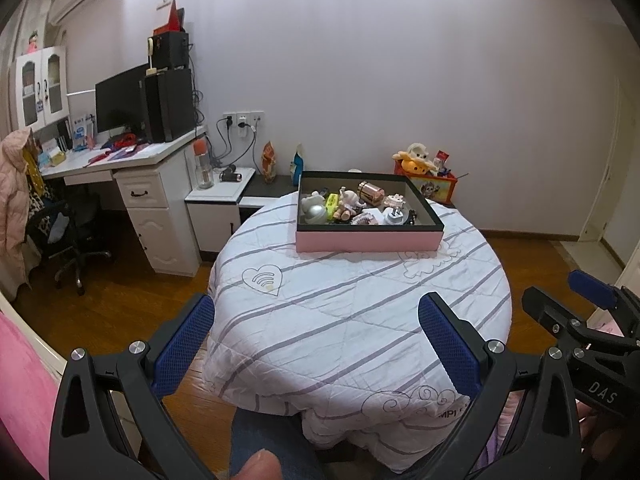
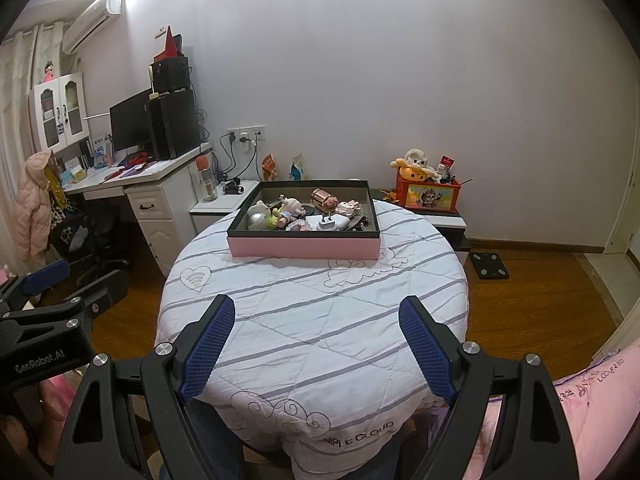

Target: Organize rigid objects

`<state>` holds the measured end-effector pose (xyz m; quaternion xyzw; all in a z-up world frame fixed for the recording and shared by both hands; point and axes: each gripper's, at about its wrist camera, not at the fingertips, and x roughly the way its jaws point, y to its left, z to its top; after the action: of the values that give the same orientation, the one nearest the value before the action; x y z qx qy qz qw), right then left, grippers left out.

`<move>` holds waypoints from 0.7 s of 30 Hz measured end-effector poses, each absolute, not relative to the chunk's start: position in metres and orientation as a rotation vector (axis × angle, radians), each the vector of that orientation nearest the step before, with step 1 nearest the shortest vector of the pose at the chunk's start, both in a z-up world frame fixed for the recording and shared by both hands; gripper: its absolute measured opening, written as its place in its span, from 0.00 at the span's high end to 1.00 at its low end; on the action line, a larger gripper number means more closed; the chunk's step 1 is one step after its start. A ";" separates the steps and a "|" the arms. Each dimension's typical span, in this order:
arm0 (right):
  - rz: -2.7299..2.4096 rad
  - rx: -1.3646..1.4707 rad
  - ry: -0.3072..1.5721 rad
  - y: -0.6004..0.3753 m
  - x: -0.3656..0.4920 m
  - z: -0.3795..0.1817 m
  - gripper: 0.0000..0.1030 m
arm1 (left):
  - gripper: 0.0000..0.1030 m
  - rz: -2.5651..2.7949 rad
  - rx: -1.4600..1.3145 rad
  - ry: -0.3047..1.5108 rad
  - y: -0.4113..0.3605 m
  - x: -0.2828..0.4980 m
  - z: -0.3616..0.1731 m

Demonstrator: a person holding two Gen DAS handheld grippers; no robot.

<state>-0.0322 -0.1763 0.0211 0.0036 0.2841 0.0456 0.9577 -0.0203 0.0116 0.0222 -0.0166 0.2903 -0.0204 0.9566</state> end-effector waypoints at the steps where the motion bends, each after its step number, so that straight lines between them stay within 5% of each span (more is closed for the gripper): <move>1: 0.093 0.008 0.577 -0.176 -0.032 0.021 0.17 | 0.00 -0.042 -0.034 0.588 0.012 -0.020 0.023; 21: 0.090 0.007 0.575 -0.177 -0.031 0.021 0.17 | 0.00 -0.050 -0.016 0.586 0.011 -0.018 0.025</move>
<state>-0.0311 -0.1766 0.0210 0.0033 0.2837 0.0446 0.9579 -0.0184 0.0108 0.0254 -0.0077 0.2887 -0.0245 0.9571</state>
